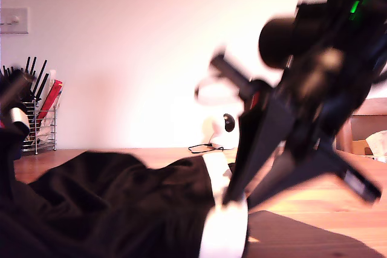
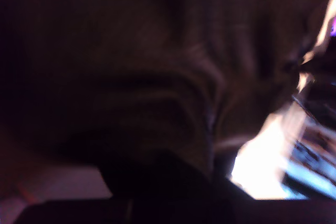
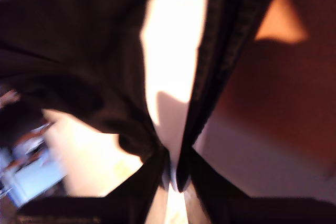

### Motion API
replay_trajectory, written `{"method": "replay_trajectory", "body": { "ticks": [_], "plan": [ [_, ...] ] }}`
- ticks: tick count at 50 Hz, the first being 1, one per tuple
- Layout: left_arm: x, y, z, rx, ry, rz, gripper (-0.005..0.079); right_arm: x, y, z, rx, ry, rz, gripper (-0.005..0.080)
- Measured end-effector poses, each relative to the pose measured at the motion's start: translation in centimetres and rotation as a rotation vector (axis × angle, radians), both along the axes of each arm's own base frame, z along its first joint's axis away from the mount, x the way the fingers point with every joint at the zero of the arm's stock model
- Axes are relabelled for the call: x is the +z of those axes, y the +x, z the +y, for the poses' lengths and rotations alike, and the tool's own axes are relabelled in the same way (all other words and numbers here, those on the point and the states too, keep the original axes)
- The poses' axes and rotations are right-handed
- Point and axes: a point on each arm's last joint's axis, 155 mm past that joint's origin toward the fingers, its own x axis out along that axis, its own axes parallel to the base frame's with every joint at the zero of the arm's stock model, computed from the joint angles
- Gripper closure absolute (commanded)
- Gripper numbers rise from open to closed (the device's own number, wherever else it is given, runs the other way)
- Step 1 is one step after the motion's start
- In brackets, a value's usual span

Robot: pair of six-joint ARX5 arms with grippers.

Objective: Fold the shorts in front of you. After folding it, place it to the left side.

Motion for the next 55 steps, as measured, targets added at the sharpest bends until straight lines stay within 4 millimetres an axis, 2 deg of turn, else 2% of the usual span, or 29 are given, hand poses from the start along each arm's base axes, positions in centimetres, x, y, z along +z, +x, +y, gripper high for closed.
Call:
{"method": "replay_trajectory", "body": {
  "ticks": [7,13,18,25,27,32,35,41,46,48,55],
  "plan": [
    [2.1,-1.0,-1.3,-0.014,-0.108,0.03,0.0762,1.9,-1.1,0.0,0.015,0.043,0.019,0.0763],
    [4.3,-0.8,-2.1,-0.007,-0.199,-0.005,0.0762,2.8,-1.7,-0.1,0.021,0.061,0.036,0.0763],
    [5.4,-0.1,-2.0,0.01,-0.226,-0.055,0.0762,3.1,-1.3,-0.3,0.006,0.071,0.035,0.0763],
    [5.3,1.6,-1.6,0.026,-0.208,-0.127,0.0762,2.7,0.7,-0.9,-0.045,0.055,-0.019,0.0749],
    [4.8,2.0,-1.4,0.033,-0.184,-0.142,0.0762,2.9,1.2,-0.9,-0.053,0.064,-0.033,0.0705],
    [4.7,3.1,-1.5,0.05,-0.177,-0.179,0.0762,3.1,1.8,-0.9,-0.049,0.077,-0.062,0.0536],
    [4.7,3.9,-1.6,0.075,-0.173,-0.192,0.0763,3.6,2.0,-0.6,0.007,0.1,-0.126,0.0475],
    [4.8,5.5,-1.8,0.126,-0.168,-0.209,0.0763,4.8,2.8,0.5,0.144,0.137,-0.312,0.0469],
    [4.9,5.9,-1.9,0.142,-0.169,-0.212,0.0763,5.7,3.5,1.0,0.211,0.143,-0.417,0.0469],
    [4.8,5.9,-1.9,0.144,-0.167,-0.209,0.0763,5.4,3.9,0.7,0.258,0.123,-0.483,0.0468],
    [4.8,5.6,-2.2,0.131,-0.168,-0.207,0.0763,3.7,4.1,-1.0,0.334,0.014,-0.549,0.0438]
  ]
}}
